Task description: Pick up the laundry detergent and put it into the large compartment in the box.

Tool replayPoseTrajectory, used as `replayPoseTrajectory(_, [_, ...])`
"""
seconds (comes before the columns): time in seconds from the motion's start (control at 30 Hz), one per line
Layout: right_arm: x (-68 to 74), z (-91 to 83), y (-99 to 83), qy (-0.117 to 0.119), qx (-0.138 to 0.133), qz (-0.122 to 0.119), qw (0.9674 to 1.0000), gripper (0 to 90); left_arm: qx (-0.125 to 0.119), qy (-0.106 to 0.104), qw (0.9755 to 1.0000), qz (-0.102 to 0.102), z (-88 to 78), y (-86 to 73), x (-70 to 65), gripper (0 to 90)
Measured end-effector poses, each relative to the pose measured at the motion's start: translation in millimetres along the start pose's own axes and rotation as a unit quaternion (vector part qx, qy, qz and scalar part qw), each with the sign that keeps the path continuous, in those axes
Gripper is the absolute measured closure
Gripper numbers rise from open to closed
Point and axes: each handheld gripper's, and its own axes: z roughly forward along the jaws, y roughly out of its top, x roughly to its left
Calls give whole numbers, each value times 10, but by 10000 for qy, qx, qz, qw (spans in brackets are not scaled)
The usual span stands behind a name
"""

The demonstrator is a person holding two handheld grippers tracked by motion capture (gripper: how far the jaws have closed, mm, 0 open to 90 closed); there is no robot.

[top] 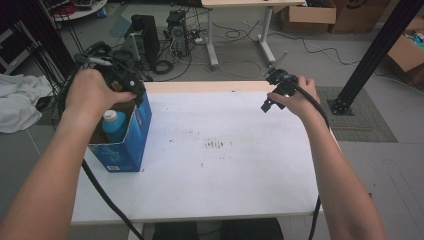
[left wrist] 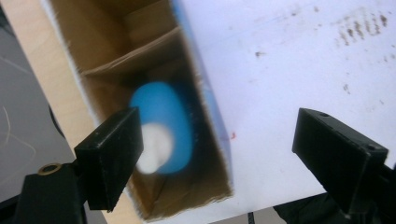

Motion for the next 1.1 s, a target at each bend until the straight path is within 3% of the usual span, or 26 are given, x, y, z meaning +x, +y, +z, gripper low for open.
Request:
replayPoseTrajectory(0.27, [3, -5, 2, -5, 21, 27, 10000, 258, -102, -127, 9975, 688, 87, 96, -453, 159])
replayPoseTrajectory(0.53, [-13, -27, -3, -8, 36, 14, 10000, 257, -221, -309, 9905, 1323, 329, 165, -914, 156])
replayPoseTrajectory(0.83, [-58, -67, -11, -19, 12, 58, 10000, 257, -111, -534, 9829, 1756, 664, 242, -1211, 155])
replayPoseTrajectory(1.1, [-62, -57, -4, -38, 42, 36, 10000, 257, -24, -604, 9798, 1908, 881, 275, -1361, 154])
